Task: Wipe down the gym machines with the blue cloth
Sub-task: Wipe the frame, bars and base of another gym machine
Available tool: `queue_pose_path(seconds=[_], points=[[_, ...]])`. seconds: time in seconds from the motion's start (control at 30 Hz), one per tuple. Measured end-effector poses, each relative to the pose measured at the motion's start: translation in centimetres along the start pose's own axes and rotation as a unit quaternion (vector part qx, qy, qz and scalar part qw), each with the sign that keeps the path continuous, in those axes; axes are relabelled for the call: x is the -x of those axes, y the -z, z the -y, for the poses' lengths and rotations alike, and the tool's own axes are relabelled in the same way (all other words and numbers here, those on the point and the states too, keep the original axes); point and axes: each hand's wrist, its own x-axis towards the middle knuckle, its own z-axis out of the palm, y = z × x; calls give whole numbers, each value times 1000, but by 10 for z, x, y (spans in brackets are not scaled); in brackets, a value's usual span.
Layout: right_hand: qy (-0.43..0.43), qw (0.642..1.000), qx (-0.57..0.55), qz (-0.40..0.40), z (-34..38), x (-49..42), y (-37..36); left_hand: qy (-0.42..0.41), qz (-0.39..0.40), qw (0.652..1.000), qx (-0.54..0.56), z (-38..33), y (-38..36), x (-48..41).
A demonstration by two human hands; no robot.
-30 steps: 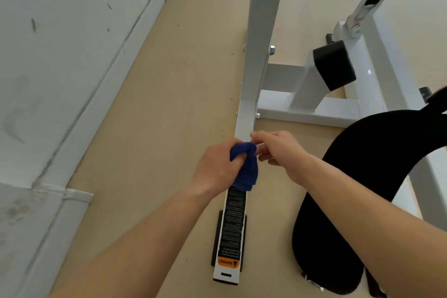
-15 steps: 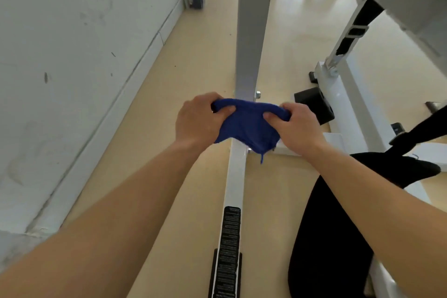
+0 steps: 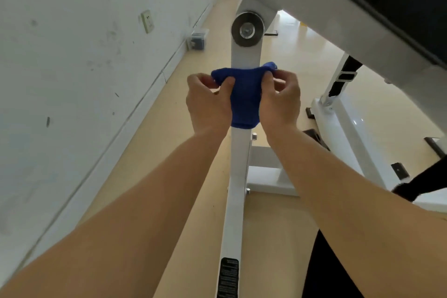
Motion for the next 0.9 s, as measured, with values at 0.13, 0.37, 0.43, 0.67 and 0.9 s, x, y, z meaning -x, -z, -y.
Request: queue_pose_path(seconds=[0.13, 0.37, 0.43, 0.67, 0.9], points=[[123, 982, 70, 127, -13, 9, -1, -78, 101, 990, -53, -1, -17, 12], [200, 948, 184, 168, -7, -9, 9, -190, 152, 955, -170, 1, 0, -13], [214, 951, 172, 139, 3, -14, 3, -215, 122, 952, -178, -10, 0, -18], [263, 937, 224, 45, 11, -30, -8, -227, 98, 961, -126, -23, -2, -28], [156, 964, 164, 138, -9, -5, -1, -156, 171, 953, -195, -1, 1, -12]])
